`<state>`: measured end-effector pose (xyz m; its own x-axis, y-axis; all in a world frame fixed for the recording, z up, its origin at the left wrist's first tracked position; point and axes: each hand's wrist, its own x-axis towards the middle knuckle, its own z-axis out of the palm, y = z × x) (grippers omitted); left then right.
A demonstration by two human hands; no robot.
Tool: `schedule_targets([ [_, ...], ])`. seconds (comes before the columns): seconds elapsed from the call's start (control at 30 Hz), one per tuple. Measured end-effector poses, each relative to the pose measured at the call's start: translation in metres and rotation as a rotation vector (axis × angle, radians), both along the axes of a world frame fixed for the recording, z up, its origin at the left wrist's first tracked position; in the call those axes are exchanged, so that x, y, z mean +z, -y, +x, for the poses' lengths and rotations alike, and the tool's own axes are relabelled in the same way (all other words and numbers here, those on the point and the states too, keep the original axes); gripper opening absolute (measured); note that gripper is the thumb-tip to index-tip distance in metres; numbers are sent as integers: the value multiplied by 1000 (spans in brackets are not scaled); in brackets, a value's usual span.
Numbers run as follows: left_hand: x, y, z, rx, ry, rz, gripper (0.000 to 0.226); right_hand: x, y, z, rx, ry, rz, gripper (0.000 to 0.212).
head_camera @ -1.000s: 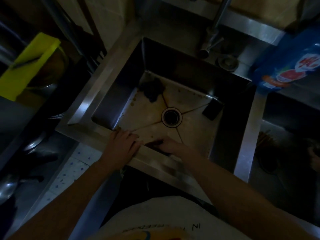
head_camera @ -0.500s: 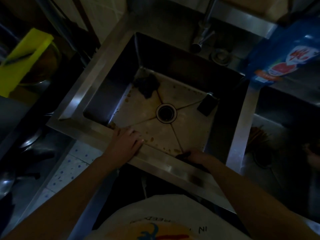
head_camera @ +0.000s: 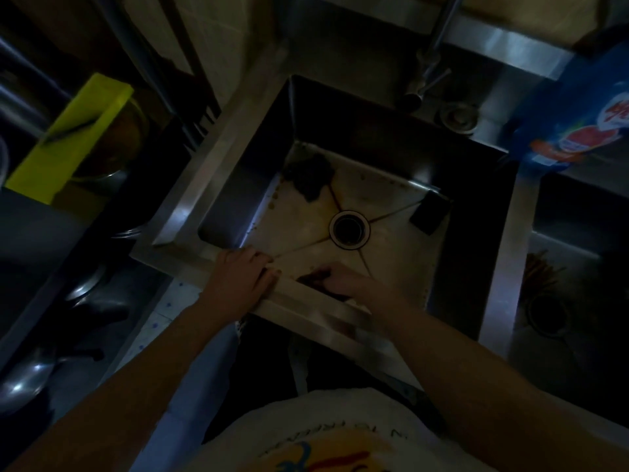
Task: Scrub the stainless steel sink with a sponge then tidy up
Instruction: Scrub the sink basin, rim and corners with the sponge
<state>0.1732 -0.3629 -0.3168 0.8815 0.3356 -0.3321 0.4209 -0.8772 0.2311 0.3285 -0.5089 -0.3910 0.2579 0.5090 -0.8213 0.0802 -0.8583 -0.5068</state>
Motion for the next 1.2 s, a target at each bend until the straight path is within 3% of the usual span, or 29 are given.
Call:
schedule_targets([
  [0.23, 4, -26, -2, -117, 93, 45, 51, 15, 61, 8, -126, 22, -59, 28],
  [0.5, -3, -56, -2, -107, 2, -64, 55, 23, 104, 14, -351, 38, -291, 51],
  [0.67, -5, -93, -12, -96, 38, -63, 39, 18, 42, 3, -107, 55, -291, 33],
  [0.77, 3, -115, -14, -71, 89, -78, 58, 17, -16, -11, -75, 20, -189, 25],
  [0.9, 9, -145, -19, -103, 79, -44, 58, 23, -89, -32, -84, 27, -71, 32],
  [1.03, 6, -165, -19, -121, 116, -40, 37, 28, -150, -45, -125, 20, -22, 33],
  [1.2, 1, -184, -11, -142, 133, -26, 43, 40, -181, -55, -245, -24, 71, 27],
])
